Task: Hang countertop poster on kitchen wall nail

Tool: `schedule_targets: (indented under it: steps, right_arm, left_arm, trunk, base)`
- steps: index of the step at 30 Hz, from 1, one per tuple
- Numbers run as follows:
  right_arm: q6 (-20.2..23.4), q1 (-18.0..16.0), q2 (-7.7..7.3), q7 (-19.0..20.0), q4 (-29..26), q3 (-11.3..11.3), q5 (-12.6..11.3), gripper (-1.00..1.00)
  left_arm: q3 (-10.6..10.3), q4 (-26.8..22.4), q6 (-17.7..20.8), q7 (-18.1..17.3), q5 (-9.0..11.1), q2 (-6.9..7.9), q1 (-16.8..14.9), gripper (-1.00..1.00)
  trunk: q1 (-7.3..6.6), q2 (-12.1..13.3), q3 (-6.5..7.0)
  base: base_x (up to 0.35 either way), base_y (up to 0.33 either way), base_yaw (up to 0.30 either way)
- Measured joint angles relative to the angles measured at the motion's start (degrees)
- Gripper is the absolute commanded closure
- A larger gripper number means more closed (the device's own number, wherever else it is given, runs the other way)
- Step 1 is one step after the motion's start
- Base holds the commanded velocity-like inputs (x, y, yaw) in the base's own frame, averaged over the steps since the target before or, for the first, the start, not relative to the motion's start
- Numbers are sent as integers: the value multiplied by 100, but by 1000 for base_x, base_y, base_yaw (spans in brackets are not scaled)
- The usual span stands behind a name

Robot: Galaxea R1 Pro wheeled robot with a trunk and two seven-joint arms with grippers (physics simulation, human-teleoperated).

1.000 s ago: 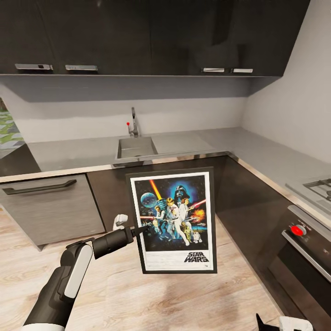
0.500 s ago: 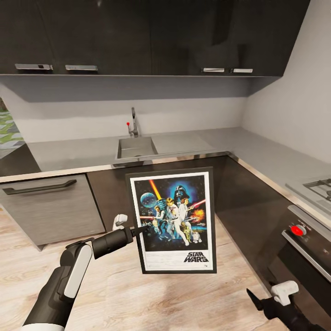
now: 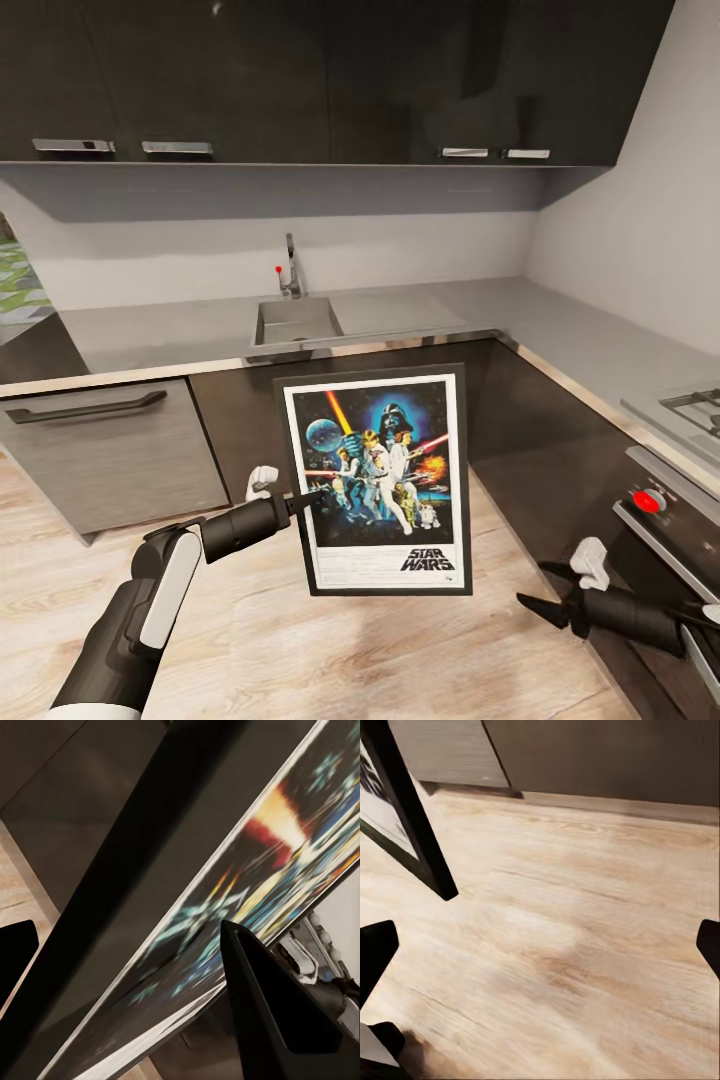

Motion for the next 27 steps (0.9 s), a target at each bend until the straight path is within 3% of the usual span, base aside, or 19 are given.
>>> schedule_targets:
  steps: [4,11,13,21,27]
  right_arm:
    - [186,-175,-54,674,46,23,14,-100]
    - [242,-232,-68,1051,57,53,14,-100]
    - [246,-237,-64,1340,55,60,12,-100]
    - [250,-240,-50,1577,53,71,12,-100]
    - [250,-240,-22,1695,48,342,7,-100]
  left_arm:
    - [-12,-8,1,0,-4,-6,0,100]
    - [-52,-15,2,0,-8,-14,0,100]
    - [-132,-19,3,0,-7,-17,0,100]
    - [-200,-24,1,3,-8,-19,0,100]
    - [-408,-24,-7,0,-14,-25,0,100]
  trunk:
    - [0,0,0]
    - [0,0,0]
    - [0,0,0]
    - [0,0,0]
    - [0,0,0]
  base:
    - [0,0,0]
    - [0,0,0]
    - [0,0,0]
    - [0,0,0]
    - [0,0,0]
